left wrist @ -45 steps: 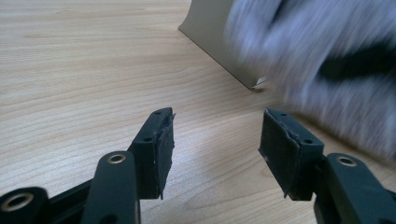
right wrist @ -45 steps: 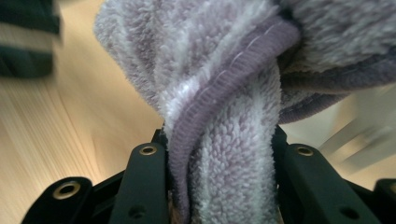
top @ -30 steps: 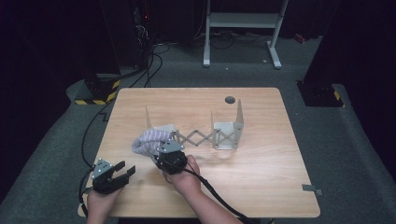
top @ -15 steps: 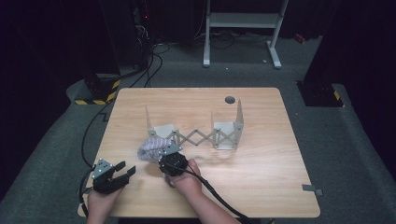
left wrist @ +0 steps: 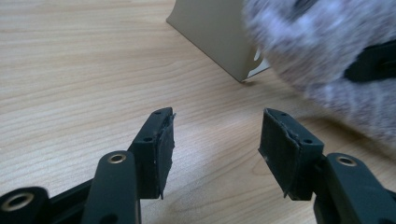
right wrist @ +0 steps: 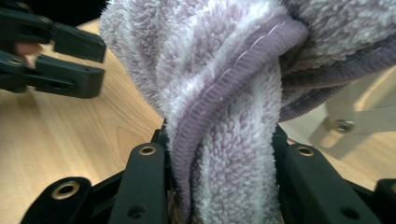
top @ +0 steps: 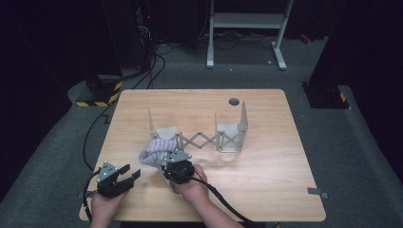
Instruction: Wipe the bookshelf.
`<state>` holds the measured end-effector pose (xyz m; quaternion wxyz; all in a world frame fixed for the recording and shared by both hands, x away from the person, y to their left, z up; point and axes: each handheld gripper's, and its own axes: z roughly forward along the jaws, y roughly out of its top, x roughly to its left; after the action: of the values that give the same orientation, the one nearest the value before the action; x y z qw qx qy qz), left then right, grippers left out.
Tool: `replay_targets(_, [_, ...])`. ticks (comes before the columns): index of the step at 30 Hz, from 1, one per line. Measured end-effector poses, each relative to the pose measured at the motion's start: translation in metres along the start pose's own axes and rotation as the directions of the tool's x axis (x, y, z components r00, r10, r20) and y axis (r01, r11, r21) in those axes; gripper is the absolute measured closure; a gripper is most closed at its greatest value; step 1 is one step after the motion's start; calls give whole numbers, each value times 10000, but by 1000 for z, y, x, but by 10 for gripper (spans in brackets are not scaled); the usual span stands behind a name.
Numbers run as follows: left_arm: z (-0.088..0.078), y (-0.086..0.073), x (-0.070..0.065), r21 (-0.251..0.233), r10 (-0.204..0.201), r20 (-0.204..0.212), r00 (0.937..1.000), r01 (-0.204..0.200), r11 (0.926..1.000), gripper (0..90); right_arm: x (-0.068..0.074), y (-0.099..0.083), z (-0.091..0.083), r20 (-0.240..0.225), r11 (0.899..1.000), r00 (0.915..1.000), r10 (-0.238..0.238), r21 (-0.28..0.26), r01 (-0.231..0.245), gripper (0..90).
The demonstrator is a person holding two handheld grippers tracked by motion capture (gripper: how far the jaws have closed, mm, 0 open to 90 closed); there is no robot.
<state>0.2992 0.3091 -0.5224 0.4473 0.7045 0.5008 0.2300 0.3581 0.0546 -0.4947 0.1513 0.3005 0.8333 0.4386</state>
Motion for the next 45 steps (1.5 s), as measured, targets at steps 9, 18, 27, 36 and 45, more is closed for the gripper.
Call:
replay_targets(9, [3,0,-9,34,158,66,9999,-159,9999,452,-15,-11,-50,-34,9953,10000,0,-968,-4,635])
replay_targets(18, [11,0,-21,195,429,213,9989,-433,9989,453,-43,-38,-85,292,9911,9978,599,-1212,-560,631])
replay_targets(27, [11,0,-22,199,476,323,9983,-483,9986,453,-73,-51,-115,1006,9862,9880,1170,-1291,-1036,625])
replay_targets(36, [13,1,-24,348,567,522,9970,-586,9977,452,-111,-75,-151,2113,9774,9586,1908,-1320,-1654,617])
replay_targets(45, [16,1,-27,440,634,669,9957,-665,9968,450,-153,-111,-188,3344,9577,8978,2866,-1244,-2594,612])
